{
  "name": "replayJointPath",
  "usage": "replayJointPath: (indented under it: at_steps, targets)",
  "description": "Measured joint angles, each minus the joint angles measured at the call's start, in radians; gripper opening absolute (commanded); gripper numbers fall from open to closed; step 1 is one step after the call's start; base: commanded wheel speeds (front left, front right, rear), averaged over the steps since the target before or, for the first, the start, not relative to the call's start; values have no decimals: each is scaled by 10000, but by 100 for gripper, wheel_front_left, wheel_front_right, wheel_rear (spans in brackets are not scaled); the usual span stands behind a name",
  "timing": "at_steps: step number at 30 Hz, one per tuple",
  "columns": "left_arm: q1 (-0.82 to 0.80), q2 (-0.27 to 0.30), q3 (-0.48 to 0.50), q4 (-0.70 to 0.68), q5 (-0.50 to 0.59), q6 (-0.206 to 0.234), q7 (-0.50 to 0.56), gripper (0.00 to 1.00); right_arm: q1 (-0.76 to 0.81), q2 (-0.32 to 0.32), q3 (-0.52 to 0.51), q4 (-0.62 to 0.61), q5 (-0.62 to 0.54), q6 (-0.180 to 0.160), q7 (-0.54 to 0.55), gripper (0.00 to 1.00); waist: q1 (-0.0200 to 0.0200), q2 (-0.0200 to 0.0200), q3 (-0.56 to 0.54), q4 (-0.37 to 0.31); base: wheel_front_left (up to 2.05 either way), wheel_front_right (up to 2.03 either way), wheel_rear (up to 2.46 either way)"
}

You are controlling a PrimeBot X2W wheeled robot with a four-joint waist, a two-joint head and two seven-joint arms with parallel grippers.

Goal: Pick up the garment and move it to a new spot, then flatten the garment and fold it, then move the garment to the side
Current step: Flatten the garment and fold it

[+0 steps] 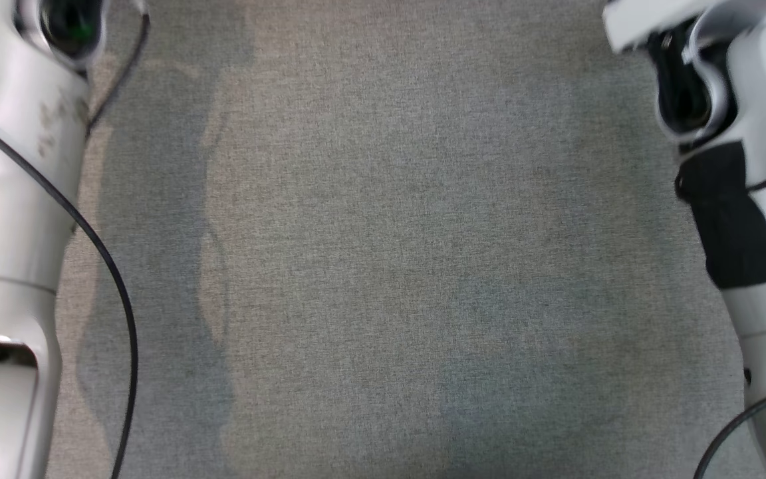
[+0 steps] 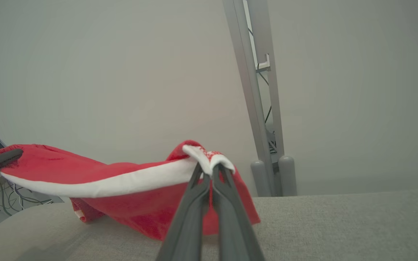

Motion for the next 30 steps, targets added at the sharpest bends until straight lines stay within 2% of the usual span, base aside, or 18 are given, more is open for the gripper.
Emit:
replayJointPath:
  at_steps: [10,23,30]
  targets:
    - [1939,339,-1070,863,267,-238,29,0,1631,-570,1289,982,1381,4,-244,0,0,0,-913,114,0,0,0]
    - [3442,899,-2911,732,1108,-251,63,0,2284,-731,2633,2069,2295,17,-458,0,0,0,-2054,172,0,0,0]
    - [4102,943,-3275,690,1147,-251,-288,0,2757,-773,3126,2529,2708,31,-221,0,0,0,-2596,210,0,0,0]
